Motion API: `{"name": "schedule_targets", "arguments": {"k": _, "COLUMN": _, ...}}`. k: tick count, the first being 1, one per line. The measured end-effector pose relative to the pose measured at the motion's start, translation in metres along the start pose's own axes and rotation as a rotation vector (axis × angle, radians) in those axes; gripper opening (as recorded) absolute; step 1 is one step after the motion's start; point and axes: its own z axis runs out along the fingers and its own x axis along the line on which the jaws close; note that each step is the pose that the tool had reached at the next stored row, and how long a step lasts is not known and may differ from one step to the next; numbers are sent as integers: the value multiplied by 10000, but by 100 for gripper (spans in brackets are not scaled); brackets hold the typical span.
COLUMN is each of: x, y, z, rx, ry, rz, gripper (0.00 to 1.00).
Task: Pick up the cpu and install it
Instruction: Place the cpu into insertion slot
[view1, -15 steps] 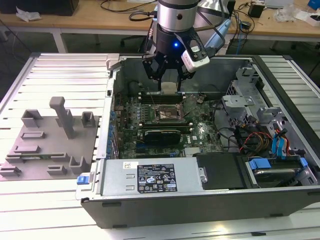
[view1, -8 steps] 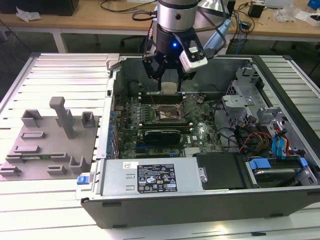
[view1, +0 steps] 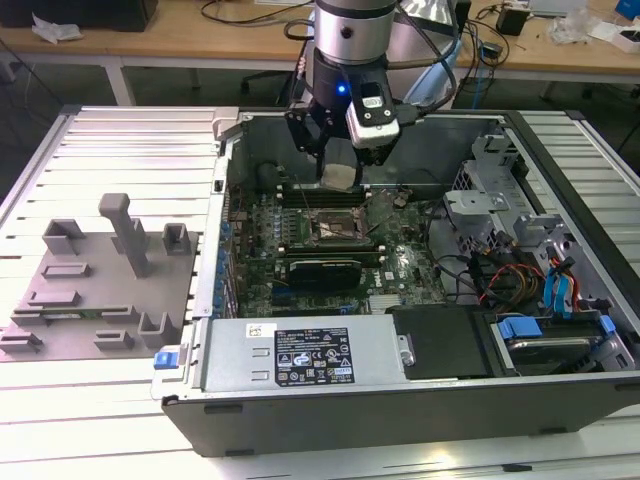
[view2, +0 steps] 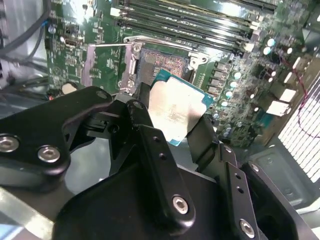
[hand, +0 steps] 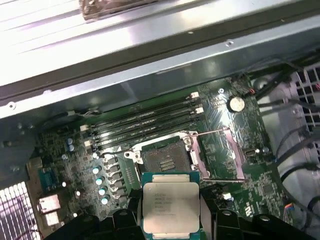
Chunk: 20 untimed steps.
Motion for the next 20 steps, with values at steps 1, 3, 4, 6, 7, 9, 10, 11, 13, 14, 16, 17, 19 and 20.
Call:
{"name": "schedule_targets", "arguments": {"k": 1, "x": 0, "y": 0, "z": 0, "rx": 4, "ry": -9, "rz": 199, "gripper": 55}}
{"name": "schedule_targets", "arguments": {"k": 3, "x": 0, "y": 0, "z": 1, "rx": 12, "ry": -31, "rz": 709, "gripper": 55}}
{"name": "schedule_targets", "arguments": {"k": 4, "x": 0, "y": 0, "z": 2, "rx": 15, "ry": -39, "rz": 870, "gripper": 55}}
{"name": "schedule_targets", "arguments": {"k": 6, "x": 0, "y": 0, "z": 3, "rx": 23, "ry": -60, "rz": 1328, "gripper": 55}}
{"name": "schedule_targets", "arguments": {"k": 7, "x": 0, "y": 0, "z": 3, "rx": 27, "ry": -68, "rz": 1534, "gripper": 55}}
{"name": "schedule_targets", "arguments": {"k": 9, "x": 0, "y": 0, "z": 4, "rx": 34, "ry": -88, "rz": 1981, "gripper": 55}}
{"name": "schedule_targets", "arguments": {"k": 10, "x": 0, "y": 0, "z": 5, "rx": 41, "ry": -108, "rz": 2433, "gripper": 55}}
{"name": "schedule_targets", "arguments": {"k": 11, "x": 0, "y": 0, "z": 6, "rx": 46, "ry": -117, "rz": 2629, "gripper": 55}}
{"name": "schedule_targets", "arguments": {"k": 13, "x": 0, "y": 0, "z": 6, "rx": 52, "ry": -134, "rz": 3019, "gripper": 55}}
{"name": "schedule_targets", "arguments": {"k": 14, "x": 0, "y": 0, "z": 7, "rx": 55, "ry": -142, "rz": 3189, "gripper": 55}}
{"name": "schedule_targets", "arguments": {"k": 16, "x": 0, "y": 0, "z": 8, "rx": 66, "ry": -171, "rz": 3854, "gripper": 55}}
{"name": "schedule_targets", "arguments": {"k": 17, "x": 0, "y": 0, "z": 9, "rx": 70, "ry": -180, "rz": 4047, "gripper": 55}}
{"name": "schedule_targets", "arguments": {"k": 19, "x": 0, "y": 0, "z": 9, "rx": 76, "ry": -195, "rz": 4388, "gripper": 55}}
{"name": "schedule_targets", "arguments": {"k": 20, "x": 0, "y": 0, "z": 10, "rx": 79, "ry": -204, "rz": 4578, "gripper": 55}}
